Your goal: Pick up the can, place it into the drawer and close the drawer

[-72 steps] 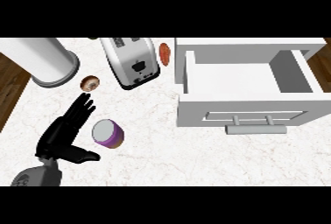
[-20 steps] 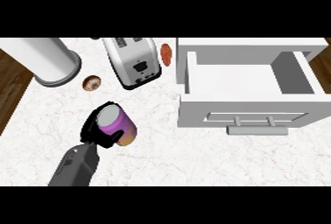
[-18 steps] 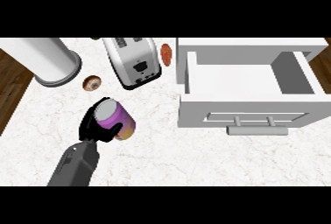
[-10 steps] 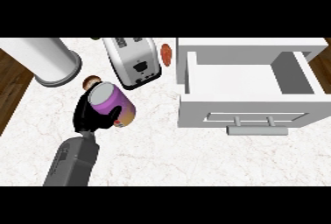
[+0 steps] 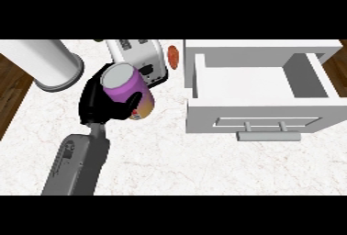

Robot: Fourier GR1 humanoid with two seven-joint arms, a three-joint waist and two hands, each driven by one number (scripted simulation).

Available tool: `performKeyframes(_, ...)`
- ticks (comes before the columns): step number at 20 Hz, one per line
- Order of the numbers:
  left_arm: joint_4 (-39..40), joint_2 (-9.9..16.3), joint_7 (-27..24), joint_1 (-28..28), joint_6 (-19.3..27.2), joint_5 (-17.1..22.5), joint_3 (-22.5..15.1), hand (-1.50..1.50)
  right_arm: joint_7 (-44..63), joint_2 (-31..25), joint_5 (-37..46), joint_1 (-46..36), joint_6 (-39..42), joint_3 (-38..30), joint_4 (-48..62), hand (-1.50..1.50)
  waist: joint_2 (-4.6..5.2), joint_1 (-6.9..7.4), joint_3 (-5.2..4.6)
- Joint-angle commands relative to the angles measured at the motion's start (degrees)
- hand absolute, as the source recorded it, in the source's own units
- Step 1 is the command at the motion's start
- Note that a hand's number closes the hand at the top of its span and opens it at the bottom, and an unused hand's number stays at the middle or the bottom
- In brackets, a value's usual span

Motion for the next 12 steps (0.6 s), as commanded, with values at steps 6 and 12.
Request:
performKeyframes(6, 3.2, 0.07, 5.19, -12.34, 5.44, -2.49, -0.44, 1.5, -1.77, 0.08, 4.34, -1.17, -2.72, 4.58, -0.21, -1.5, 0.23, -0.46, -0.01)
performKeyframes(12, 2.32, -0.15, 11.84, -20.97, 14.8, -2.97, -5.68, 1.5, -1.17, -0.94, 3.61, -3.16, -0.6, 2.71, 3.88, -1.5, 0.23, -0.55, 0.01)
